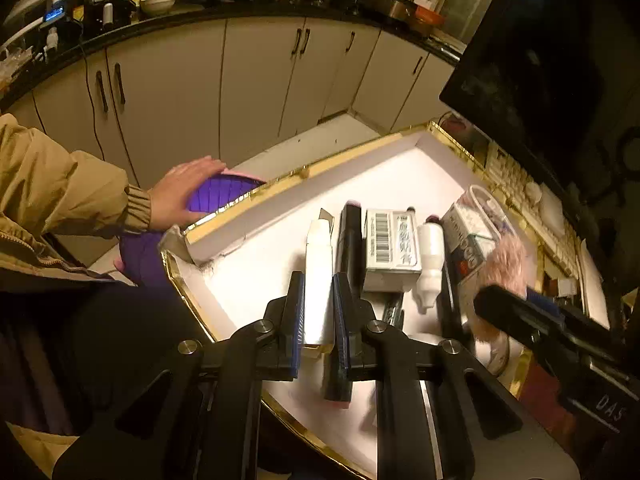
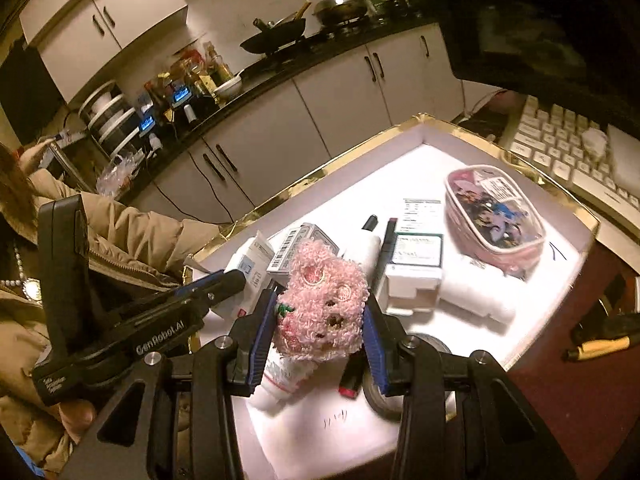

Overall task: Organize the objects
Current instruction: 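Carry the box and pink ball into the tray and open both tools, then withdraw both open tools from the tray back over the desk, then grasp the yellow pen on the desk with the left tool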

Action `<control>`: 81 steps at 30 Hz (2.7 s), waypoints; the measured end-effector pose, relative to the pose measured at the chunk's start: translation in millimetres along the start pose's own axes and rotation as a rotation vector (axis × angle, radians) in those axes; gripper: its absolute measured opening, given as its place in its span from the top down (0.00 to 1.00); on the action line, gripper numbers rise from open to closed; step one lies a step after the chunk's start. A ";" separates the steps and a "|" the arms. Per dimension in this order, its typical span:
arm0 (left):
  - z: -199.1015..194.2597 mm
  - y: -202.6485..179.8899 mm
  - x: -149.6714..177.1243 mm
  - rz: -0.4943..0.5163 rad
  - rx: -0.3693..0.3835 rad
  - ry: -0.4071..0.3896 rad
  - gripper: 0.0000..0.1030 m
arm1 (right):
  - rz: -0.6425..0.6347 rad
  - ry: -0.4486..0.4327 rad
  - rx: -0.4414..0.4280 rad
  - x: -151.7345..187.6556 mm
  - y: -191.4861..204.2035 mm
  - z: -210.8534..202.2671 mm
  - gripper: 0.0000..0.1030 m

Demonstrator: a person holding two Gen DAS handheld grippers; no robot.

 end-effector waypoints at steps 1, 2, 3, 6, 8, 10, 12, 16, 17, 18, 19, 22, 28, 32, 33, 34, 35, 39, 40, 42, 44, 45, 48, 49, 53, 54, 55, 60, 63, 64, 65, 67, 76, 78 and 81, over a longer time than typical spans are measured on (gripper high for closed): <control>1.4 0.8 0.4 -0.002 -0.002 0.004 0.87 | -0.002 0.000 0.007 -1.3 1.9 2.6 0.60; 2.3 1.8 0.3 -0.006 -0.003 0.008 0.87 | -0.008 0.000 0.012 -3.1 4.3 5.2 0.60; 2.5 2.3 -0.1 -0.010 -0.001 0.008 0.87 | -0.016 0.000 0.028 -4.1 5.4 8.3 0.60; 3.3 4.0 -1.7 -0.011 -0.006 0.006 0.87 | -0.024 -0.010 0.054 -4.8 4.5 12.2 0.58; 4.2 5.7 -2.7 -0.010 0.000 0.008 0.87 | -0.018 -0.011 0.064 -5.5 2.6 15.9 0.57; 4.3 8.9 -3.9 -0.016 0.015 0.010 0.87 | -0.017 -0.023 0.061 -4.8 1.5 16.2 0.57; 3.9 13.0 -5.5 -0.040 0.050 0.011 0.87 | -0.027 -0.030 0.056 -4.4 3.1 17.5 0.55; 0.7 15.3 -6.8 -0.071 0.090 0.009 0.79 | -0.037 -0.041 0.057 -4.6 4.0 16.4 0.49; -1.3 14.9 -6.8 -0.074 0.092 0.001 0.76 | -0.033 -0.044 0.053 -5.0 2.9 15.1 0.48; -3.8 14.7 -7.1 -0.077 0.082 -0.009 0.75 | -0.028 -0.045 0.048 -5.5 1.8 13.9 0.46; -7.4 13.7 -6.7 -0.078 0.069 -0.023 0.75 | -0.022 -0.045 0.045 -6.4 0.4 12.8 0.42; -17.9 9.4 -5.9 -0.073 0.075 -0.058 0.75 | -0.027 -0.047 0.041 -5.0 -0.1 7.3 0.41; -44.1 -15.8 5.7 -0.024 0.135 -0.117 0.75 | -0.013 -0.095 0.018 16.5 -10.8 -29.2 0.41; -55.2 -48.3 22.8 0.054 0.219 -0.137 0.66 | 0.030 -0.111 0.045 42.6 -43.8 -54.3 0.41; -56.4 -57.3 26.1 0.081 0.233 -0.135 0.66 | 0.056 -0.112 0.052 49.7 -56.1 -61.5 0.41; -57.8 -67.9 28.8 0.109 0.240 -0.131 0.66 | 0.087 -0.113 0.054 58.1 -69.6 -69.3 0.41; -58.6 -79.6 31.6 0.139 0.244 -0.124 0.66 | 0.118 -0.116 0.057 65.7 -81.3 -76.0 0.41; -54.8 -123.8 40.8 0.231 0.284 -0.086 0.66 | 0.231 -0.138 0.068 96.3 -127.2 -101.0 0.41; -50.0 -136.5 43.3 0.254 0.299 -0.064 0.66 | 0.251 -0.144 0.083 103.5 -137.9 -106.3 0.41; -40.7 -158.4 48.7 0.288 0.309 -0.021 0.66 | 0.277 -0.144 0.114 114.0 -154.0 -113.4 0.41; -30.2 -181.9 54.3 0.325 0.326 0.014 0.66 | 0.310 -0.132 0.147 123.1 -168.6 -119.3 0.41; -26.2 -190.2 56.2 0.334 0.328 0.025 0.66 | 0.322 -0.132 0.154 126.9 -176.1 -122.9 0.41; -12.5 -218.9 62.4 0.387 0.334 0.063 0.66 | 0.336 -0.134 0.178 135.9 -192.8 -132.6 0.41; -5.5 -227.7 62.9 0.408 0.314 0.080 0.66 | 0.338 -0.137 0.187 138.1 -197.4 -135.0 0.41; 26.7 -256.3 59.3 0.460 0.264 0.165 0.66 | 0.359 -0.142 0.180 144.0 -213.4 -138.1 0.41; 33.3 -261.6 56.3 0.463 0.261 0.171 0.66 | 0.365 -0.147 0.175 144.5 -215.5 -138.7 0.41; 38.8 -265.9 53.0 0.462 0.250 0.173 0.66 | 0.366 -0.151 0.165 144.3 -217.8 -139.7 0.41; 60.9 -271.3 45.6 0.436 0.227 0.189 0.66 | 0.368 -0.169 0.137 143.7 -220.0 -140.3 0.41; 69.1 -275.3 50.4 0.441 0.214 0.189 0.66 | 0.373 -0.164 0.119 144.6 -221.5 -138.5 0.41; 65.5 -276.6 53.3 0.447 0.226 0.185 0.66 | 0.372 -0.169 0.117 145.1 -221.4 -139.8 0.41; 62.7 -278.7 57.2 0.454 0.264 0.208 0.66 | 0.372 -0.175 0.117 145.4 -221.3 -141.3 0.41; 54.4 -283.5 66.8 0.471 0.348 0.255 0.66 | 0.382 -0.188 0.115 146.6 -224.0 -144.4 0.41; 48.7 -277.5 47.9 0.466 0.231 0.162 0.66 | 0.424 -0.208 0.116 149.3 -231.4 -149.1 0.41; 58.4 -269.4 41.7 0.421 0.238 0.177 0.66 | 0.423 -0.212 0.117 149.4 -230.6 -149.3 0.41; 68.9 -262.9 39.4 0.381 0.235 0.197 0.66 | 0.426 -0.215 0.123 149.5 -231.1 -149.0 0.41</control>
Point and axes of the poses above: each gripper's, at about its wrist camera, not at the fingertips, and z roughly the way its jaws point, y to its left, x to its underside, the point moved 4 cm from there along z, roughly the way its jaws point, and after that the axes turned 11 degrees about y, right-handed, at the moved point
